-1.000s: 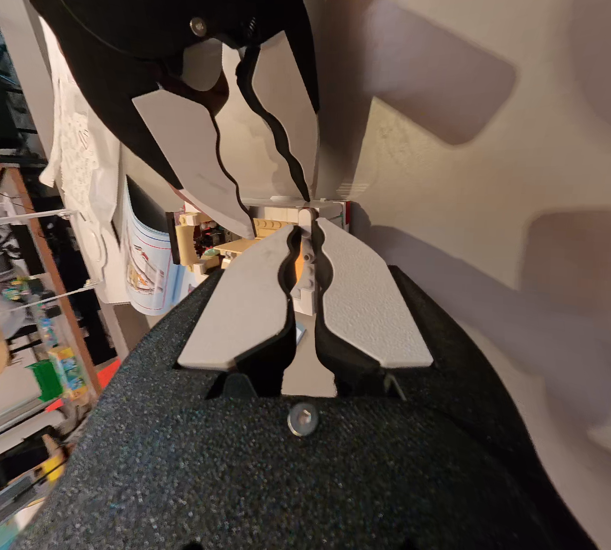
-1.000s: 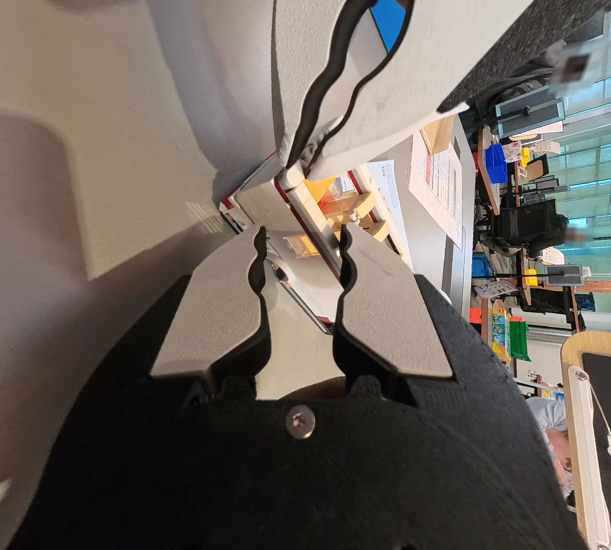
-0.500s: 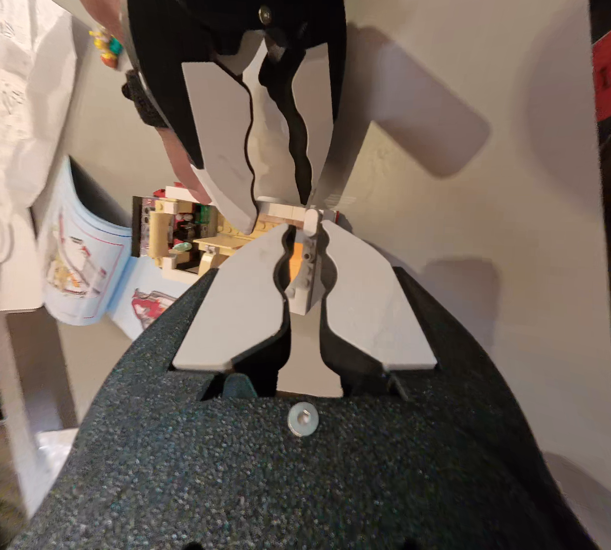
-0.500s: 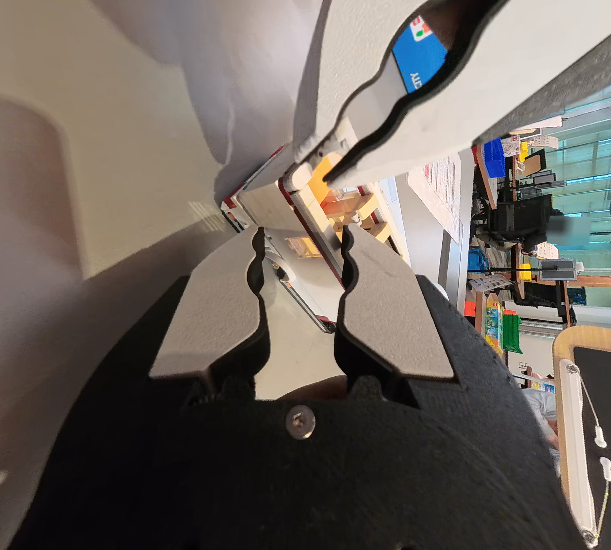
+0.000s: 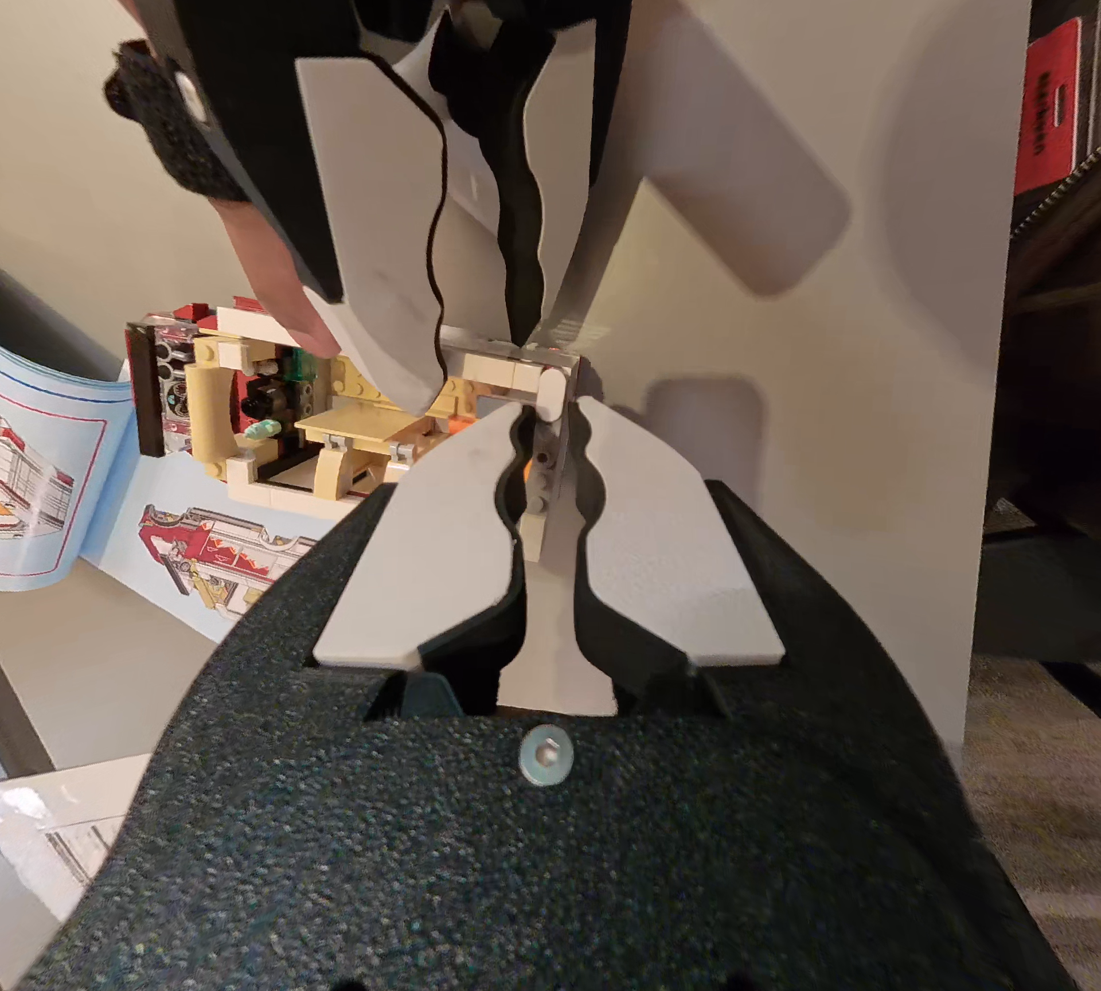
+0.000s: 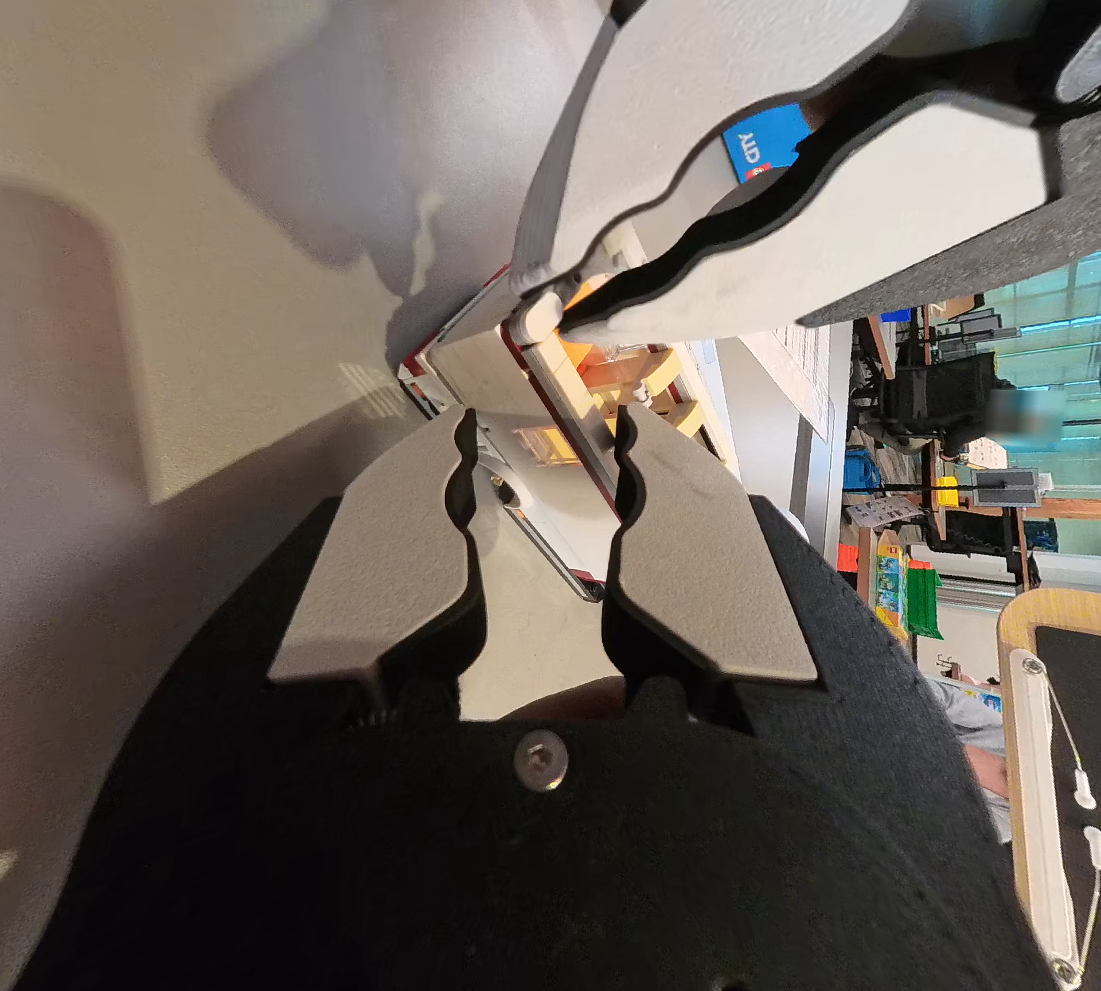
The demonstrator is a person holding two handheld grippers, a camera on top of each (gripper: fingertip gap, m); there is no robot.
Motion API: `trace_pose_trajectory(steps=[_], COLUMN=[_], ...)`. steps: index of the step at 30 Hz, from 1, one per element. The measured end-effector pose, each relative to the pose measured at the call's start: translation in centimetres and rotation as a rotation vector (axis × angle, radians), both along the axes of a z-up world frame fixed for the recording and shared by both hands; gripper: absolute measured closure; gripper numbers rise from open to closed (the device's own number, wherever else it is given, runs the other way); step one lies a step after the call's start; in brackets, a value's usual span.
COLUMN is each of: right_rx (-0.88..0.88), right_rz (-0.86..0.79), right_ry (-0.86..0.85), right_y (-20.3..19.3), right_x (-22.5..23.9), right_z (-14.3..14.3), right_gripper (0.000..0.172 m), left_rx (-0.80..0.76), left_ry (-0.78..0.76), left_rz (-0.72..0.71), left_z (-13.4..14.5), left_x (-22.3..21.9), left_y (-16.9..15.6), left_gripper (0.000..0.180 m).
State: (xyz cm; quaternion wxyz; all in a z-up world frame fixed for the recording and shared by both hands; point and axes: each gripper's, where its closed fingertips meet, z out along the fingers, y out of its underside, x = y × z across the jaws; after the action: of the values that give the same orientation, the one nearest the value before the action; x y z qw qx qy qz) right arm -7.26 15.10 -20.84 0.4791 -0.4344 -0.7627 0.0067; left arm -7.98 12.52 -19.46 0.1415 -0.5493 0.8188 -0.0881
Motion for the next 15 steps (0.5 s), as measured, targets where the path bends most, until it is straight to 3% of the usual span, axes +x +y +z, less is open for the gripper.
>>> trace_pose_trajectory(steps=[8, 15], right_rx=[0.001, 0.002], right_rz=[-0.004, -0.009], right_ry=[-0.007, -0.016], right_y=[0.05, 0.11], right_x=[0.06, 0.16], right_z=[-0.02, -0.12], right_gripper=[0.127, 0.125], left_rx=[0.004, 0.163], left_ry=[0.034, -0.02], left_rz=[-0.06, -0.146], left_z=[-0.17, -0.05], left_x=[0.24, 0.35], left_y=[-0.06, 0.02], left_gripper=[0.172, 0.172])
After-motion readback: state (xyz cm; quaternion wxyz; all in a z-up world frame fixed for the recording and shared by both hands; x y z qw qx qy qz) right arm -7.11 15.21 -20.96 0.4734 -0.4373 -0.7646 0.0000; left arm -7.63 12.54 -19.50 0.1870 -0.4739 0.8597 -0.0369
